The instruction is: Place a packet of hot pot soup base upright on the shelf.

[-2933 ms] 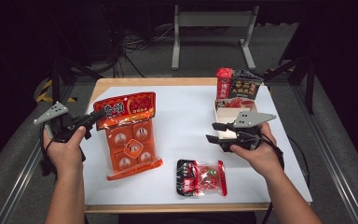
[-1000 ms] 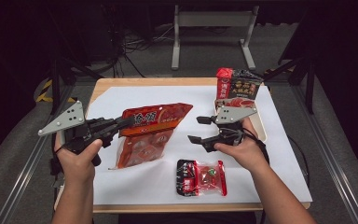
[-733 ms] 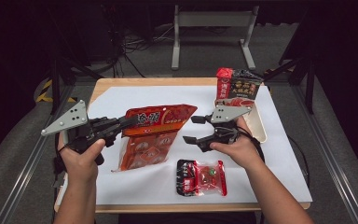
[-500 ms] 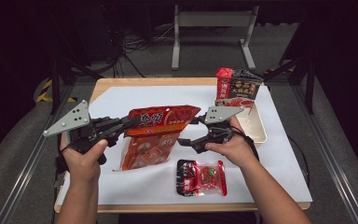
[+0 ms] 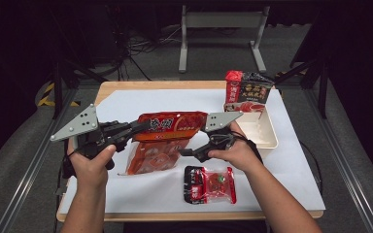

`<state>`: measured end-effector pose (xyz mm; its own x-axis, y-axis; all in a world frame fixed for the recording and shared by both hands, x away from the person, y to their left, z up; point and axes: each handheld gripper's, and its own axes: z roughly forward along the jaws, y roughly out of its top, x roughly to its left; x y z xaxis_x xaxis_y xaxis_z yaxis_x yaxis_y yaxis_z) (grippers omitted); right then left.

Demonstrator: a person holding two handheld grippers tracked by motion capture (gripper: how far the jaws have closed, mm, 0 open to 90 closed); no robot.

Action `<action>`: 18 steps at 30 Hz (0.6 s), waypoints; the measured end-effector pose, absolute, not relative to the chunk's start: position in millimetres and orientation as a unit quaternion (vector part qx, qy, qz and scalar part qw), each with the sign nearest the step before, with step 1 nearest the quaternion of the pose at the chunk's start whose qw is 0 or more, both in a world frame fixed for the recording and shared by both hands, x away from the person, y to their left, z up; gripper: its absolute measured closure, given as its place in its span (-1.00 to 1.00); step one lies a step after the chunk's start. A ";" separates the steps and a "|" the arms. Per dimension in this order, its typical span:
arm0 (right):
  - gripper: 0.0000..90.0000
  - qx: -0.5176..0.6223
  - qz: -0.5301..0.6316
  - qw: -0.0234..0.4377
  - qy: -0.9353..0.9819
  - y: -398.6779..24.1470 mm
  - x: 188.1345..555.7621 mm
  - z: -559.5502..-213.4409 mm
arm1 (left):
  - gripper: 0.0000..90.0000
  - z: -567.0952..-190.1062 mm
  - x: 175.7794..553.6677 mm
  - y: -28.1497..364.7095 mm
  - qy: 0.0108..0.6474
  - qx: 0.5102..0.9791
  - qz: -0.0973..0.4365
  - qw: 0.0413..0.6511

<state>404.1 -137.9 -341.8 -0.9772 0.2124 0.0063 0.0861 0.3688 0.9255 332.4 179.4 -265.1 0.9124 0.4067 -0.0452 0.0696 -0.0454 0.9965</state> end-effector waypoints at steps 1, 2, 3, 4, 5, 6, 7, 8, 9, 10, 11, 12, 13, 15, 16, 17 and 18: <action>-0.43 0.090 0.557 0.055 0.824 -137.4 404.1 -341.9 | 1.00 -265.1 332.2 179.3 0.168 0.712 0.126 0.670; -0.40 0.089 0.559 0.055 0.823 -137.1 403.9 -341.7 | 1.00 -265.2 332.1 179.3 0.168 0.711 0.126 0.671; -0.35 0.090 0.559 0.057 0.822 -136.9 403.6 -341.3 | 1.00 -265.2 332.2 179.5 0.168 0.710 0.126 0.672; -0.25 0.089 0.558 0.060 0.823 -137.2 403.4 -341.0 | 1.00 -265.2 332.2 179.8 0.168 0.709 0.126 0.673; -0.21 0.087 0.557 0.061 0.823 -137.7 403.3 -340.6 | 1.00 -265.2 332.2 180.0 0.168 0.709 0.126 0.673; -0.20 0.088 0.558 0.057 0.823 -137.8 403.1 -340.3 | 1.00 -265.3 332.5 180.2 0.168 0.708 0.126 0.674; -0.16 0.088 0.557 0.056 0.824 -138.0 403.0 -340.1 | 1.00 -265.3 332.5 180.4 0.168 0.708 0.126 0.675; -0.10 0.086 0.556 0.054 0.825 -138.4 403.0 -340.0 | 1.00 -265.2 332.4 180.7 0.169 0.707 0.128 0.675; 0.01 0.084 0.554 0.048 0.827 -139.0 403.0 -339.8 | 1.00 -265.1 331.9 180.9 0.169 0.706 0.129 0.675; 0.19 0.079 0.552 0.038 0.829 -140.0 402.9 -339.6 | 1.00 -264.9 331.5 181.1 0.169 0.706 0.129 0.675; 0.34 0.076 0.551 0.032 0.830 -140.5 402.5 -339.5 | 1.00 -264.6 331.2 181.5 0.169 0.706 0.131 0.675; 0.41 0.069 0.550 0.029 0.832 -141.0 401.4 -339.1 | 1.00 -264.6 331.1 181.3 0.169 0.705 0.133 0.675; 0.45 0.062 0.545 0.036 0.835 -141.0 400.2 -338.2 | 1.00 -264.6 331.0 181.1 0.170 0.706 0.135 0.674; 0.51 0.055 0.537 0.044 0.841 -140.4 397.3 -336.2 | 1.00 -265.1 332.1 182.8 0.173 0.703 0.136 0.676; 0.52 0.052 0.537 0.044 0.841 -140.8 396.4 -334.8 | 1.00 -265.5 332.7 183.8 0.175 0.700 0.135 0.679; 0.53 0.051 0.536 0.042 0.842 -141.6 395.8 -333.2 | 1.00 -266.0 333.3 185.0 0.177 0.698 0.135 0.681; 0.54 0.050 0.535 0.040 0.842 -142.3 395.0 -331.6 | 1.00 -266.4 333.7 185.7 0.179 0.697 0.134 0.682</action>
